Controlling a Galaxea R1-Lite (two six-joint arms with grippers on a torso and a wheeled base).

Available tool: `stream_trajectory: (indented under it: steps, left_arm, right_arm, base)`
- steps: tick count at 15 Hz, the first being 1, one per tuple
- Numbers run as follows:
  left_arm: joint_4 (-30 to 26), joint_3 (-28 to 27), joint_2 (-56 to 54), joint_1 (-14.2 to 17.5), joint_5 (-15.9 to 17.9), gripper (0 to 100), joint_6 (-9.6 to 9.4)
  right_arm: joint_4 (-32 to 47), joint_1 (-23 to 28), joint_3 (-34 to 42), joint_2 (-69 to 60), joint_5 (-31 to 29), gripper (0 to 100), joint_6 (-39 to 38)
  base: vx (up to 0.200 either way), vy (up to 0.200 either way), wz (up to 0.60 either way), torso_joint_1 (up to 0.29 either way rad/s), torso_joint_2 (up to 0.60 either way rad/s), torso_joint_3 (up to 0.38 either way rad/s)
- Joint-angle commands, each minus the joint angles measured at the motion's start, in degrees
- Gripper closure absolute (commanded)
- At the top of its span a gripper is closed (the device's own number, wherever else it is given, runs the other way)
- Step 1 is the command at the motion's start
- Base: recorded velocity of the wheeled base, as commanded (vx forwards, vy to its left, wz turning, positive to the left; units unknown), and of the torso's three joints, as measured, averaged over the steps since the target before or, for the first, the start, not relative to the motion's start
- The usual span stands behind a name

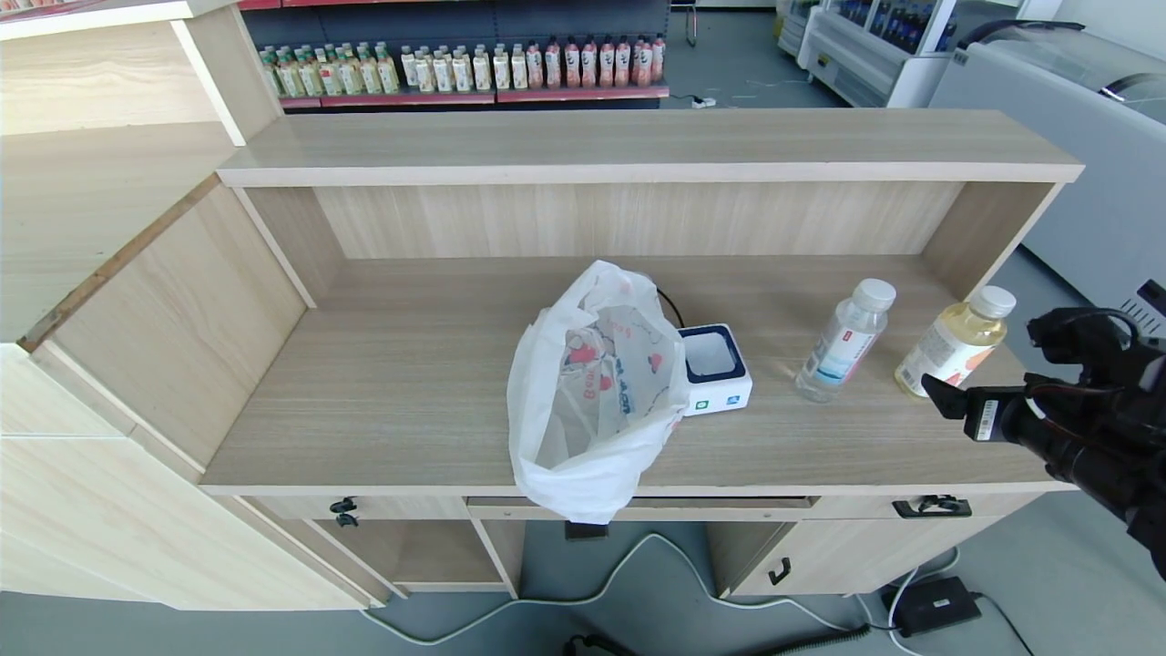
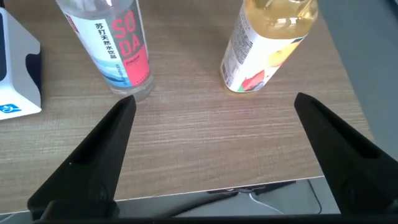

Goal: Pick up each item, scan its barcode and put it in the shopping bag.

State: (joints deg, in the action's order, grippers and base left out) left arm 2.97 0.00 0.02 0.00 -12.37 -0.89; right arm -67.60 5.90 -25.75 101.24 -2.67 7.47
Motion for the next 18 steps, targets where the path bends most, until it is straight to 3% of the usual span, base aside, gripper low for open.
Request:
stream_trajectory:
  steps: [1, 5, 9, 14, 18]
  left_arm:
    - [0.01, 0.00, -0.02, 0.00, -0.11, 0, 0.01]
    - [0.01, 0.00, -0.02, 0.00, -0.02, 0, 0.01]
    - [0.01, 0.00, -0.02, -0.09, -0.02, 0, 0.01]
    - [0.01, 0.00, -0.02, 0.00, -0.02, 0, 0.01]
    - [0.01, 0.00, -0.02, 0.00, -0.02, 0, 0.01]
  right_arm:
    - [-1.92, 0.08, -0.44, 4.67, 1.09, 0, -0.27]
    - [-5.62, -0.28, -4.75, 9.85, 2.93, 0, -0.09]
    - [-2.54, -1.51, -13.72, 13.19, 3.20, 0, -0.71]
    - [-2.10, -3.53, -16.35, 15.48, 7.94, 0, -2.38]
    - [-1.92, -4.32, -20.22, 17.76, 8.03, 0, -2.38]
  base:
    - [0.000, 0.000, 0.00, 0.000, 0.00, 0.000]
    - [0.000, 0.000, 0.00, 0.000, 0.00, 0.000]
    - [0.000, 0.000, 0.00, 0.000, 0.00, 0.000]
    - [0.000, 0.000, 0.00, 0.000, 0.00, 0.000]
    - [0.000, 0.000, 0.00, 0.000, 0.00, 0.000]
